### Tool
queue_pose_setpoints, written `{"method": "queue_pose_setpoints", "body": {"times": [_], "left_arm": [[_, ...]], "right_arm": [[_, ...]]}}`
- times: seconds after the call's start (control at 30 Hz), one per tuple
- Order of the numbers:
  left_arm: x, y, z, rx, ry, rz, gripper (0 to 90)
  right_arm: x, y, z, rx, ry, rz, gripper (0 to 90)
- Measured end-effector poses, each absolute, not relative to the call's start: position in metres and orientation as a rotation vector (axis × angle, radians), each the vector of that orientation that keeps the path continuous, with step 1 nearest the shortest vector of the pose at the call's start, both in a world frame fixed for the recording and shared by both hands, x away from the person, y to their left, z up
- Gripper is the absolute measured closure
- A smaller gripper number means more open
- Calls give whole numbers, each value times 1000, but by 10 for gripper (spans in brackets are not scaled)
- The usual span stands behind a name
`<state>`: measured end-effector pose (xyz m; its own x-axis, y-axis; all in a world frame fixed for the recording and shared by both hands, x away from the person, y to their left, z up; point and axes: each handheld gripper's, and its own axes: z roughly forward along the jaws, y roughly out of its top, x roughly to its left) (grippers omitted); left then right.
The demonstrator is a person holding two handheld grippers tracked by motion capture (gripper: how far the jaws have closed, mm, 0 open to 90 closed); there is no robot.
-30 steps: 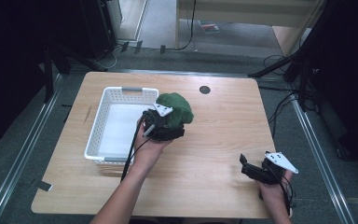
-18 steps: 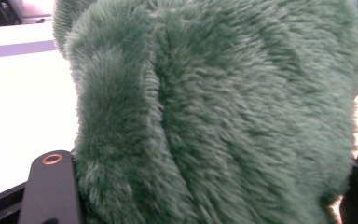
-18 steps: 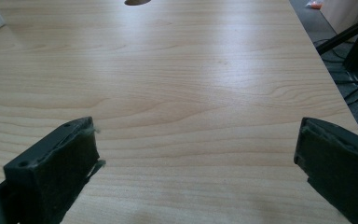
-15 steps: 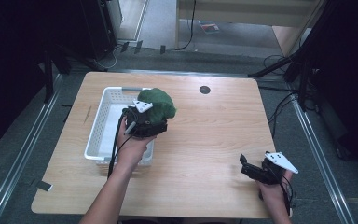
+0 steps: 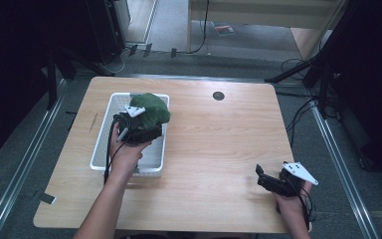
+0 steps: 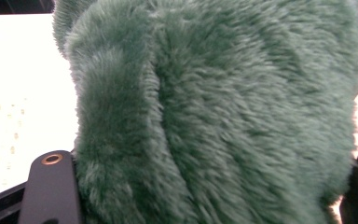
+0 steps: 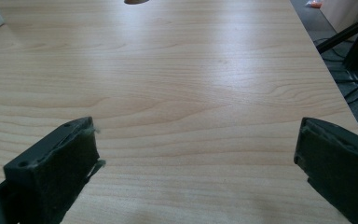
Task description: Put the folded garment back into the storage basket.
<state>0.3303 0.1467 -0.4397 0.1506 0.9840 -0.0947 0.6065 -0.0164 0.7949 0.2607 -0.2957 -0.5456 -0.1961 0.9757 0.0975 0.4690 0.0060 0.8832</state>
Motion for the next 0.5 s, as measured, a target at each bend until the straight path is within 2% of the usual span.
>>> {"method": "queue_pose_setpoints", "body": {"times": [0.5], "left_arm": [[357, 172, -471, 1823, 1601, 669, 236]], "right_arm": [[261, -296, -546, 1497, 1712, 1140, 0]]}}
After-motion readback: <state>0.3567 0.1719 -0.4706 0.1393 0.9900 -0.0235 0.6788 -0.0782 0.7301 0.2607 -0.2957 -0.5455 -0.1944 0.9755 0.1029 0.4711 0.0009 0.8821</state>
